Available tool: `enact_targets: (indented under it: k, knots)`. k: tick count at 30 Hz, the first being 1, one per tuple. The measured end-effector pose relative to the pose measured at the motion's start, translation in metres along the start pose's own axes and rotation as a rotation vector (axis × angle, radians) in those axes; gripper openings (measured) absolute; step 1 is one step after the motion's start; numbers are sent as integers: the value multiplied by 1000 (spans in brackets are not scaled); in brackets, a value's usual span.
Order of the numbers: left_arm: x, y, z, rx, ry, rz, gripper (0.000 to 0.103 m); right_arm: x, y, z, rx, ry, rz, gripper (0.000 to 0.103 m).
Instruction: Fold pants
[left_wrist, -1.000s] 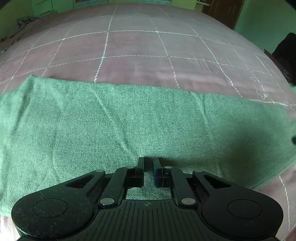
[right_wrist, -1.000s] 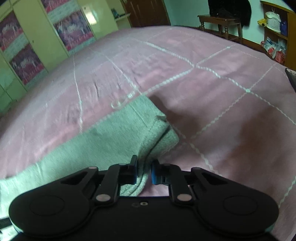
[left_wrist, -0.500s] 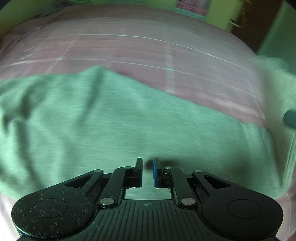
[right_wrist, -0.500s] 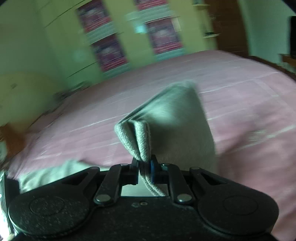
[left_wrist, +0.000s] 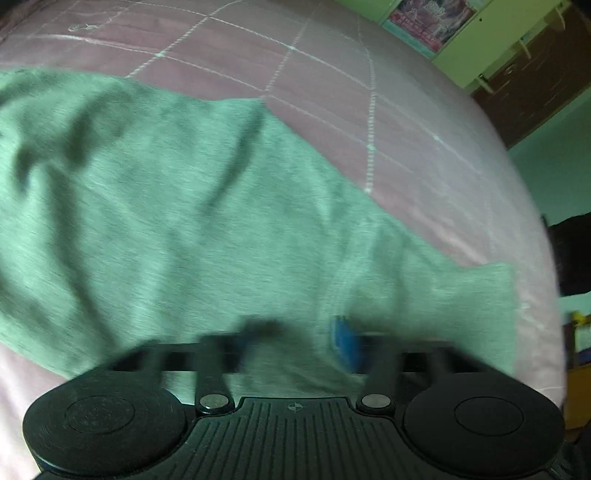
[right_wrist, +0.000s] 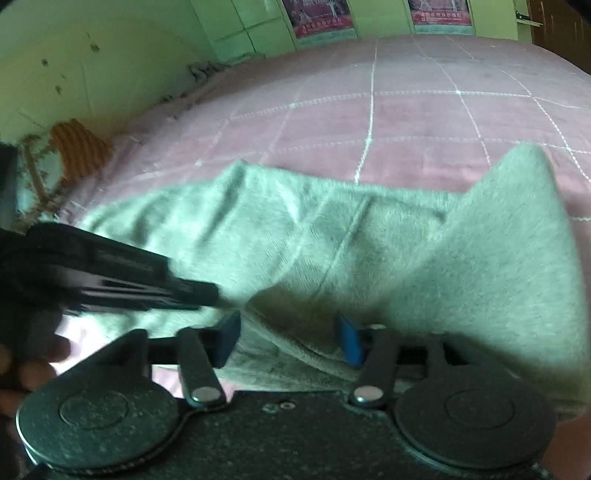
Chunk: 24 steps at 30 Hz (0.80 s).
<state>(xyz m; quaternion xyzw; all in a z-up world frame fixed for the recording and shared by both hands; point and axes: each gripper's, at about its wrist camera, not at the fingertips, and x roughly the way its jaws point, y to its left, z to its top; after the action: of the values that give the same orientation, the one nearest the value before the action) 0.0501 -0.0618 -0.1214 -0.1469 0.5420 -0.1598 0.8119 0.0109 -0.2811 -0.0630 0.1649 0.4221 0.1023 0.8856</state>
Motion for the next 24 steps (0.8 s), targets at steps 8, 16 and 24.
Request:
enact_targets:
  k: [8, 16, 24]
  knots:
    - [8, -22, -13, -30, 7, -90, 84, -64, -41, 13, 76, -172, -55, 57]
    - [40, -25, -29, -105, 26, -108, 20, -86, -75, -3, 171, -235, -118, 53]
    - [-38, -31, -6, -13, -216, -156, 17, -81, -98, 2, 229, -277, -227, 45]
